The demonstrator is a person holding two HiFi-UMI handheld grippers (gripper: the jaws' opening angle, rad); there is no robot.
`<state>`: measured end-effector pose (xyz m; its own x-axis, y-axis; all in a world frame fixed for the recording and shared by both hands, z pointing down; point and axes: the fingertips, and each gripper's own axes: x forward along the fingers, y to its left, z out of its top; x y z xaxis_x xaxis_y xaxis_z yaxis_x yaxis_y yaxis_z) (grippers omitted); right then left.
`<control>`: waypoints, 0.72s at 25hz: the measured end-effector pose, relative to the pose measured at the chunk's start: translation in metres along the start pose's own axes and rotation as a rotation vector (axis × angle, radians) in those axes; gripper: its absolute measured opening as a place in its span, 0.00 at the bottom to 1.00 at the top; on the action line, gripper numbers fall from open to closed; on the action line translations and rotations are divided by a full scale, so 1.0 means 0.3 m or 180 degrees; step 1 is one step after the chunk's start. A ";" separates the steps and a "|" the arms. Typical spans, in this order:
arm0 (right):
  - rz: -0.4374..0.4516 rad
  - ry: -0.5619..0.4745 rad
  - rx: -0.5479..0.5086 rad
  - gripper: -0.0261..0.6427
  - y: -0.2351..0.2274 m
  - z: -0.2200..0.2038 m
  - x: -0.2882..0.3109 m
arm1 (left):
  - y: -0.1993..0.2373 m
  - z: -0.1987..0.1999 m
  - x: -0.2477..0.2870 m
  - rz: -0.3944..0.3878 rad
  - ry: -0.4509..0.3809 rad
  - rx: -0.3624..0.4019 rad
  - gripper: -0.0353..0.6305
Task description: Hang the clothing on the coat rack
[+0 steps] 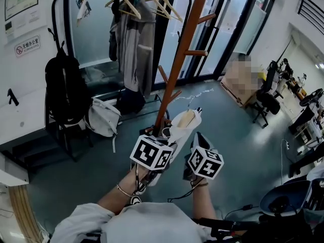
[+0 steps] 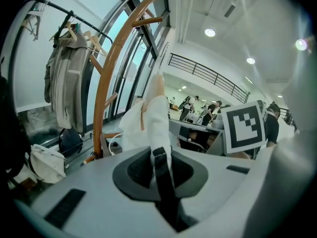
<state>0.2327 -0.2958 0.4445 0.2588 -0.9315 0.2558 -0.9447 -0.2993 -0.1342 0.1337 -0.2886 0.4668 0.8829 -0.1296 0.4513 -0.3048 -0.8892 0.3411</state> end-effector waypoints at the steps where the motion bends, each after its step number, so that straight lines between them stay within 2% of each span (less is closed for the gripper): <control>1: -0.0004 -0.0006 0.0001 0.07 -0.007 0.006 0.012 | 0.006 0.010 0.011 -0.0003 -0.0003 0.0009 0.10; 13: -0.0068 -0.0045 0.0054 0.07 -0.124 0.038 0.114 | 0.032 0.085 0.153 -0.0029 0.0015 0.0055 0.10; 18: -0.0025 0.0003 0.0066 0.07 -0.199 0.028 0.138 | 0.019 0.103 0.229 0.0049 -0.0009 -0.0022 0.10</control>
<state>0.3015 -0.3181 0.4551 0.2660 -0.9289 0.2578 -0.9382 -0.3109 -0.1522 0.2036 -0.3160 0.4742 0.8791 -0.1444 0.4543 -0.3208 -0.8841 0.3398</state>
